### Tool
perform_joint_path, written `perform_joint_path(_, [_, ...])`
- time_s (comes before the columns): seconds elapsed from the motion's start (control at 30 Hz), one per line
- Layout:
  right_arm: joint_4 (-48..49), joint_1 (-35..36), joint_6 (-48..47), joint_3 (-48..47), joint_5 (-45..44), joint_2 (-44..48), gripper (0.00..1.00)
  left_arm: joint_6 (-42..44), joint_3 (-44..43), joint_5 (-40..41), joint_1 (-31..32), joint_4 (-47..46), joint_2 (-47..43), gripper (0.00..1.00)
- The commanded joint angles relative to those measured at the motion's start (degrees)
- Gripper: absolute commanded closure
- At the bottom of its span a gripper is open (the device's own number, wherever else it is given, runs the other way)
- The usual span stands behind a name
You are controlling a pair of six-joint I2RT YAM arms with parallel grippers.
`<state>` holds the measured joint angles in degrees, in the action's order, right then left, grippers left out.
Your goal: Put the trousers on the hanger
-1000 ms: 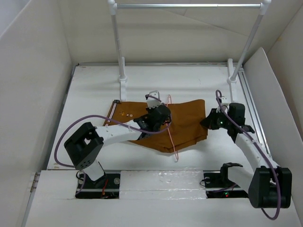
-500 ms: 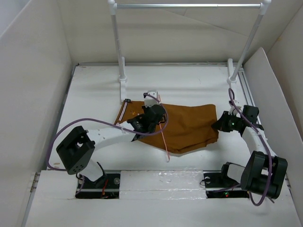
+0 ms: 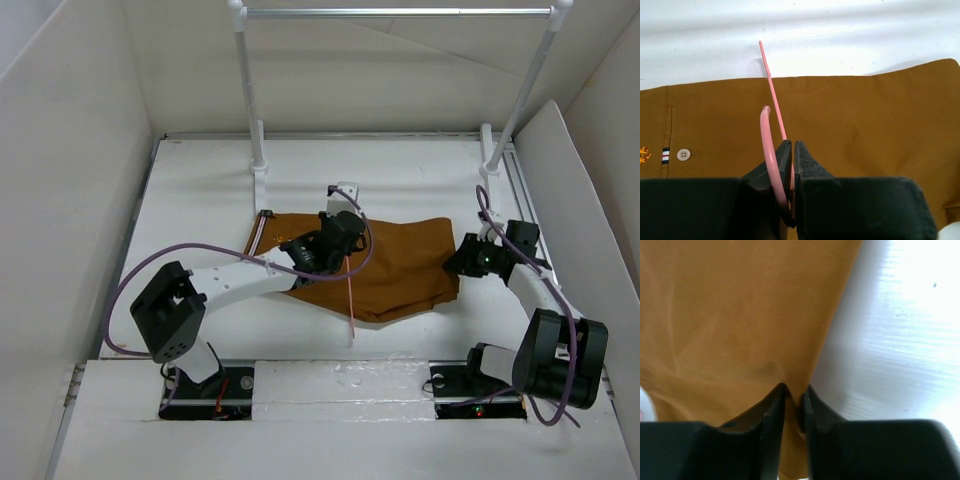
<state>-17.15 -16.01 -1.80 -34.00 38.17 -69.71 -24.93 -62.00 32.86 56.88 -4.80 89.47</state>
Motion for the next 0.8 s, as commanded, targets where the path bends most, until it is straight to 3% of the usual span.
perform_joint_path(0.0, [-0.06,0.81,-1.1,-2.82,-2.39,1.59,0.7,-0.47,-4.8,-0.95,0.25,-1.88,-1.49,1.0])
perform_joint_path(0.07, [-1.65,2.47,-1.45,-4.14,-3.28,3.26,0.56,-1.61,-5.32,-1.57,0.25,-1.88,-3.16,1.0])
perform_joint_path(0.1, [-3.75,3.17,-1.45,-6.15,-3.54,3.96,0.44,-2.05,-6.89,-2.01,0.25,-0.84,-3.68,1.0])
perform_joint_path(0.2, [-11.99,7.37,-2.94,-14.12,-3.72,7.39,0.3,-2.5,-13.64,-2.45,0.25,3.72,-5.18,1.0])
perform_joint_path(0.3, [-17.47,12.12,-1.02,-20.91,-4.68,13.8,0.25,0.04,-21.98,-4.2,0.25,8.02,-6.24,1.0])
perform_joint_path(0.5, [-12.85,29.96,15.41,-30.59,-8.19,21.37,0.2,3.21,-42.46,-5.52,0.25,20.24,-3.17,1.0])
perform_joint_path(0.6, [-17.8,37.44,15.96,-40.59,-18.69,19.97,0.17,4.62,-52.39,-6.31,0.25,25.69,0.0,1.0])
perform_joint_path(0.67, [-18.01,41.91,16.73,-44.47,-20.94,17.95,0.15,5.41,-55.15,-6.76,0.25,26.77,1.49,1.0])
perform_joint_path(0.77, [-10.3,47.27,22.42,-42.48,-17.35,15.84,0.15,5.59,-55.78,-7.81,0.25,26.51,1.67,1.0])
